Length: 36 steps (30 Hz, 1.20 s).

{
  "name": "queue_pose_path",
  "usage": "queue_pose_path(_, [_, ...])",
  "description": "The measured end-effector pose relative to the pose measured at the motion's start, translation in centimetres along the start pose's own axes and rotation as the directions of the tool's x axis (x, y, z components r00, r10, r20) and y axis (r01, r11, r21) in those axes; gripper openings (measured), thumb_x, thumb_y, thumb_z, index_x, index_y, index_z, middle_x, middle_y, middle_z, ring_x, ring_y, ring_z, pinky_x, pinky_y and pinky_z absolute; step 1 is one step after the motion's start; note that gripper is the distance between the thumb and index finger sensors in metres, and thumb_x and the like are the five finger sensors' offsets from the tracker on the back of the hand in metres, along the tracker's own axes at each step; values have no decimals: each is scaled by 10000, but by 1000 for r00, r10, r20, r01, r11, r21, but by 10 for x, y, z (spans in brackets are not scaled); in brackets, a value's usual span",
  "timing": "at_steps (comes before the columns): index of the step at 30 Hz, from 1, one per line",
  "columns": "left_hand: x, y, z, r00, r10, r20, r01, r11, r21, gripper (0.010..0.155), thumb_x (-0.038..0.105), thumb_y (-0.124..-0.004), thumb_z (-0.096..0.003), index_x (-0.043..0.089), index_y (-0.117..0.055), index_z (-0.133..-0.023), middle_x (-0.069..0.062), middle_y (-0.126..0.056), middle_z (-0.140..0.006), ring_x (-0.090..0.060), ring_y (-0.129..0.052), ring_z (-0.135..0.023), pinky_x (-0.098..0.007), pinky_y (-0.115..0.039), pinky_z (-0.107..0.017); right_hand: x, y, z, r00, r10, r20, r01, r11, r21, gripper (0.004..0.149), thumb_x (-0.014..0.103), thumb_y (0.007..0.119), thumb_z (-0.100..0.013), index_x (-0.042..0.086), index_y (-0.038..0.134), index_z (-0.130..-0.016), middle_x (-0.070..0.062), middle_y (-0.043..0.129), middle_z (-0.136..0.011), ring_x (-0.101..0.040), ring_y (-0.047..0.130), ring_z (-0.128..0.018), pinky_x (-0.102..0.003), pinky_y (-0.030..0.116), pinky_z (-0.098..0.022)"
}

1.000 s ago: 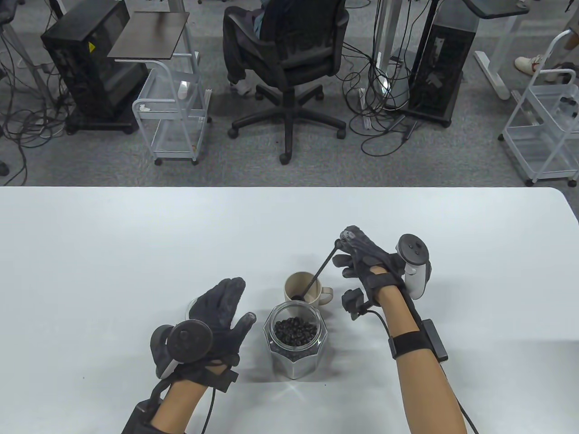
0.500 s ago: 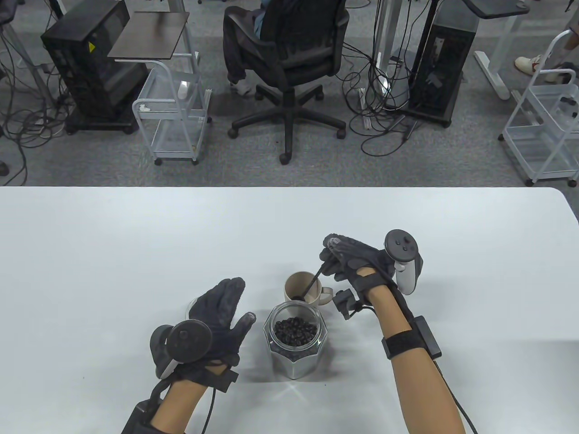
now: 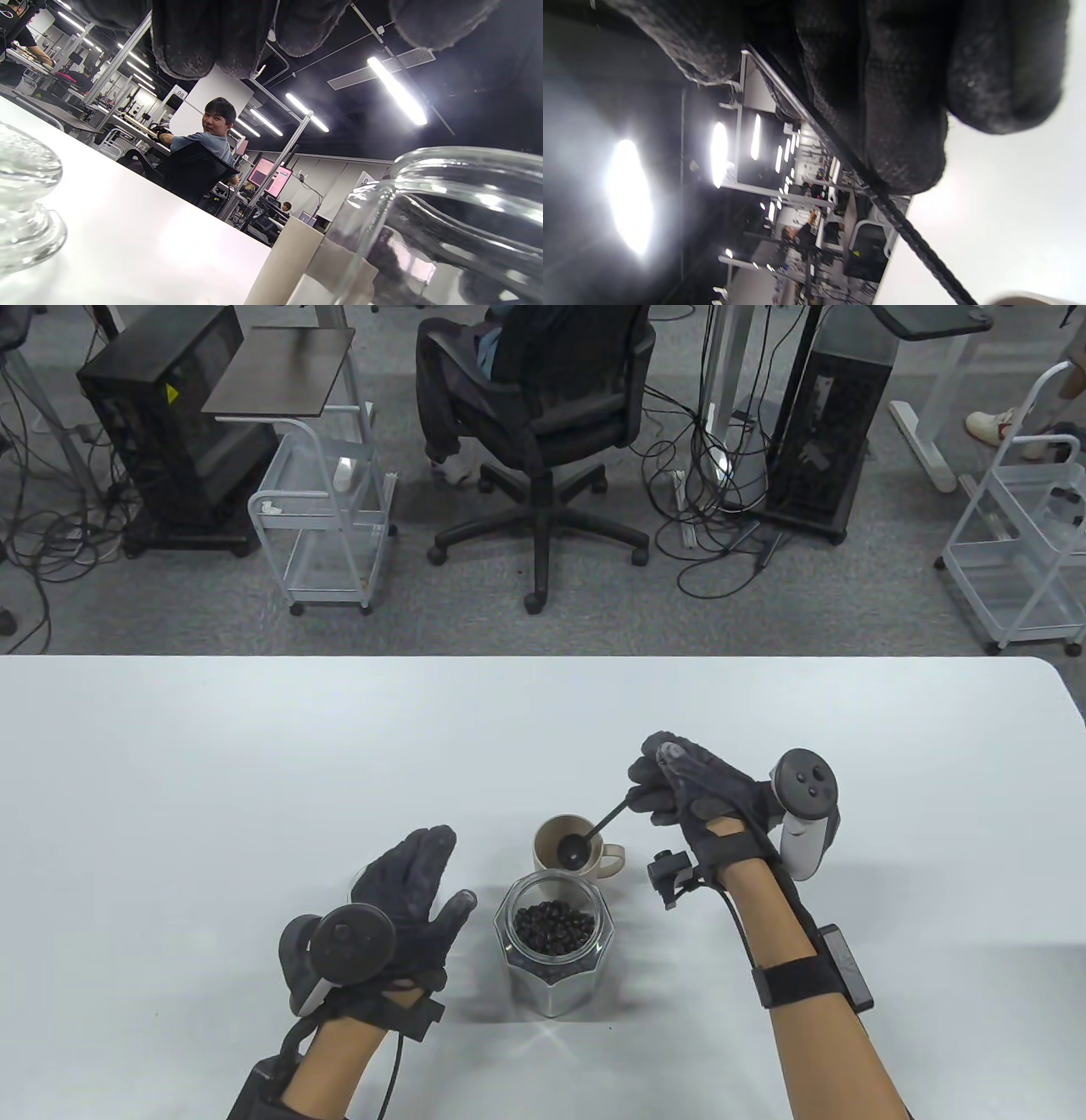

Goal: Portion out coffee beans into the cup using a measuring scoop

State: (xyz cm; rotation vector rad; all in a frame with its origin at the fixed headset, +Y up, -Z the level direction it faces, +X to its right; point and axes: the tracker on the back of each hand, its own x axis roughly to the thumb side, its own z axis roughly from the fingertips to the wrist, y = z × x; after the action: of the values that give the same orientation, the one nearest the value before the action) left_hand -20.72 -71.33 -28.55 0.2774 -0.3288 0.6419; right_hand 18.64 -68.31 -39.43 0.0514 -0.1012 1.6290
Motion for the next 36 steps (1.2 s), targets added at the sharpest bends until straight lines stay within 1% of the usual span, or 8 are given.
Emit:
queue_pose_path(4, [-1,1,0,1000,2,-7,-2,1000,4,782,665,-612,-475,216,-517,-1109,-156,-598,-1132,-495,-677,-1002,-710,-488,-687,6,-18,16,992,-126,14,126,989,-74,516,391,765,-515,53,779,-906,-279,900,-754,-487,1078,-546,-575,871,-349])
queue_pose_path(8, [-2,2,0,1000,2,-15,-2,1000,6,783,665,-612,-476,215,-517,-1110,-157,-598,-1132,-495,-677,-1002,-710,-488,-687,4,-36,37,957,-289,16,288,947,-141,515,392,758,-523,60,768,-915,-273,893,-766,-480,1074,-563,-571,870,-363])
queue_pose_path(10, [-2,3,0,1000,2,-19,-2,1000,7,781,665,-611,-476,217,-518,-1109,-157,-595,-1133,-495,-675,-1004,-710,-488,-688,-4,-45,51,920,-392,10,387,905,-175,515,392,753,-528,60,761,-921,-273,888,-773,-480,1070,-571,-570,868,-370])
queue_pose_path(13, [-3,4,0,1000,3,-21,-3,1000,10,781,665,-611,-477,217,-516,-1110,-154,-595,-1133,-495,-674,-1004,-710,-487,-689,-20,-54,66,870,-493,-2,480,849,-219,511,389,747,-534,60,755,-925,-270,885,-778,-475,1067,-579,-565,869,-377])
queue_pose_path(19, [-3,4,0,1000,1,-21,-1,1000,10,782,664,-612,-476,216,-518,-1109,-156,-599,-1132,-496,-676,-1002,-710,-489,-687,-64,-66,88,725,-688,-32,651,699,-296,505,378,732,-553,57,726,-943,-277,860,-798,-482,1049,-607,-568,858,-400])
queue_pose_path(21, [-4,3,-1,1000,-6,-21,6,1000,5,781,664,-612,-476,217,-518,-1109,-156,-598,-1132,-495,-677,-1002,-710,-488,-688,-68,-68,91,722,-691,-27,652,694,-307,504,375,733,-551,55,729,-940,-279,862,-795,-486,1049,-601,-570,857,-395])
queue_pose_path(24, [-5,1,-1,1000,-15,-26,15,1000,-2,782,663,-613,-476,215,-517,-1110,-158,-598,-1132,-497,-676,-1002,-710,-488,-687,-69,-68,94,744,-668,-28,633,717,-291,504,381,728,-552,61,727,-941,-272,864,-795,-478,1052,-601,-563,860,-397])
queue_pose_path(36, [-16,13,0,997,-8,-78,11,999,34,781,664,-616,-477,220,-512,-1112,-156,-588,-1137,-492,-669,-1009,-708,-487,-691,-65,-66,98,718,-696,-18,668,695,-266,503,387,724,-554,68,725,-943,-265,864,-800,-473,1050,-609,-561,859,-403])
